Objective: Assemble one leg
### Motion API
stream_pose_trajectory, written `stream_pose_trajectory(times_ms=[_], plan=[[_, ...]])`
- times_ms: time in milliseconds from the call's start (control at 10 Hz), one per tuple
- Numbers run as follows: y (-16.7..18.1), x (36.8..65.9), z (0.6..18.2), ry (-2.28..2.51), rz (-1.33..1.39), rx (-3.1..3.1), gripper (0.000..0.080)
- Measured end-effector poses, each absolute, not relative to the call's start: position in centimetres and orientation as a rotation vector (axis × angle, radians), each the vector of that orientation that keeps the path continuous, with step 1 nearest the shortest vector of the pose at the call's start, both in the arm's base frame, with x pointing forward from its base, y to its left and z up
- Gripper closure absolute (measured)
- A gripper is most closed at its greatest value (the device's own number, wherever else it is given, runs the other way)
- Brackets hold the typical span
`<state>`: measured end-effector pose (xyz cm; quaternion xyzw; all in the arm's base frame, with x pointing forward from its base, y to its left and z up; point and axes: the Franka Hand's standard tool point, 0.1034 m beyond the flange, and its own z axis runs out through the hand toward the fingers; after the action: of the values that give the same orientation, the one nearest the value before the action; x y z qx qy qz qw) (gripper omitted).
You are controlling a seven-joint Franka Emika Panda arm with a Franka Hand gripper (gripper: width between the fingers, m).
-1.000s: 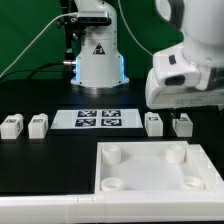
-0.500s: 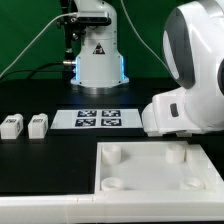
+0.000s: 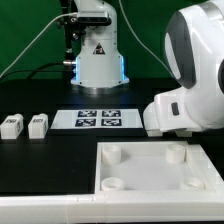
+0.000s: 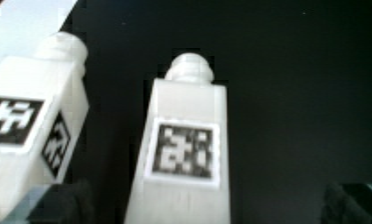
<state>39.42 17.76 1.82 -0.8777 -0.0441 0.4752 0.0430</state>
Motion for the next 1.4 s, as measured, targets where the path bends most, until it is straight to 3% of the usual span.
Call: stream_pose_trajectory(times_ms=[300, 500, 600, 700, 1300, 1400], plan=[[17.9, 38.15, 0.8, -0.146, 1.456, -2.687, 0.015], [17.86, 38.17, 0.8, -0.145, 1.456, -2.687, 0.0387], [17.86, 38.17, 0.8, -0.145, 1.456, -2.687, 0.0387], [17.86, 38.16, 0.8, -0.145, 1.456, -2.687, 0.051], [17.85, 38.18, 0.82, -0.145, 1.456, -2.687, 0.0509], [17.7, 38.92, 1.58, -0.159, 1.412, -2.707, 0.0509]])
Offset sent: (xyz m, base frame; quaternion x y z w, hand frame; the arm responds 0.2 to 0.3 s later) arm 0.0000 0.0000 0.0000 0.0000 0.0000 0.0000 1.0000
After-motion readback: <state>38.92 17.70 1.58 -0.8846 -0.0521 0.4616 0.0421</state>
